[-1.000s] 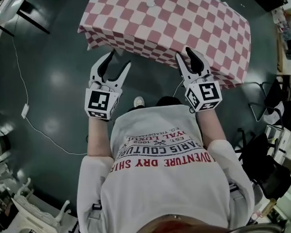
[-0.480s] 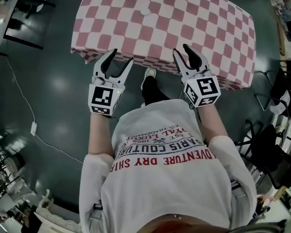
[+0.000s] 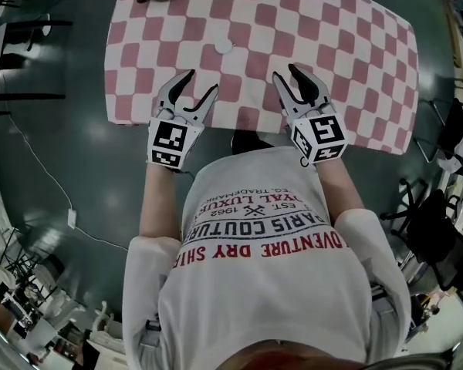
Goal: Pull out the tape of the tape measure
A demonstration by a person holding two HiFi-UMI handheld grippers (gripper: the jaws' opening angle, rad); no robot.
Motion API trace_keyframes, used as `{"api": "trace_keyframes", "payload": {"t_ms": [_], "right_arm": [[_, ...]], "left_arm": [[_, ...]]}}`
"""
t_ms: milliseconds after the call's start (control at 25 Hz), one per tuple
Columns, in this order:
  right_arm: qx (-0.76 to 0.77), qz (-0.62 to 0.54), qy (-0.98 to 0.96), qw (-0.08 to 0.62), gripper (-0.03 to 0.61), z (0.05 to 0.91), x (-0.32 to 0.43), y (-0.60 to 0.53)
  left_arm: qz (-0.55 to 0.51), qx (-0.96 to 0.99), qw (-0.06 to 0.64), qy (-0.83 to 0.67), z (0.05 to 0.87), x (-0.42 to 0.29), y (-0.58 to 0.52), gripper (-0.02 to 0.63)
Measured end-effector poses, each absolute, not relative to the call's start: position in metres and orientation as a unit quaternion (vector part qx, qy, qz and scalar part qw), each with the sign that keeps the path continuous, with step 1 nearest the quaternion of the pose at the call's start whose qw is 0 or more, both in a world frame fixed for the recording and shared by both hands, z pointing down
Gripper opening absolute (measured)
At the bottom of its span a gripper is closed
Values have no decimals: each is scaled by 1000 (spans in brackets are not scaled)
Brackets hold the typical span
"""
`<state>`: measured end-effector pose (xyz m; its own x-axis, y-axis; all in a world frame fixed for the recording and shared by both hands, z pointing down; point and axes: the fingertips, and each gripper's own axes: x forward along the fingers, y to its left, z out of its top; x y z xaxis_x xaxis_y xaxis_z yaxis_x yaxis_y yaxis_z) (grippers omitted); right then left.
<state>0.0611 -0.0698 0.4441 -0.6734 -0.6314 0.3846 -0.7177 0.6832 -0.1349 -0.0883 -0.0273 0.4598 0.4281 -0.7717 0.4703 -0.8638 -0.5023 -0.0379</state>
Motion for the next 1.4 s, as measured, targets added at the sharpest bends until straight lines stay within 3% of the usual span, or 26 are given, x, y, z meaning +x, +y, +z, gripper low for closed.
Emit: {"api": "trace_keyframes", "payload": {"t_ms": [400, 800, 1400], "right_arm": [[384, 175, -886, 192, 149, 487, 58, -114], [418, 213, -859, 205, 149, 505, 56, -122], [468, 247, -820, 216, 149, 512, 49, -116]], "left_arm": [[339, 849, 129, -385, 539, -81, -90, 252], [492, 839, 76, -220, 604, -79, -124, 257], [528, 844, 74, -61, 634, -66, -124, 271]]}}
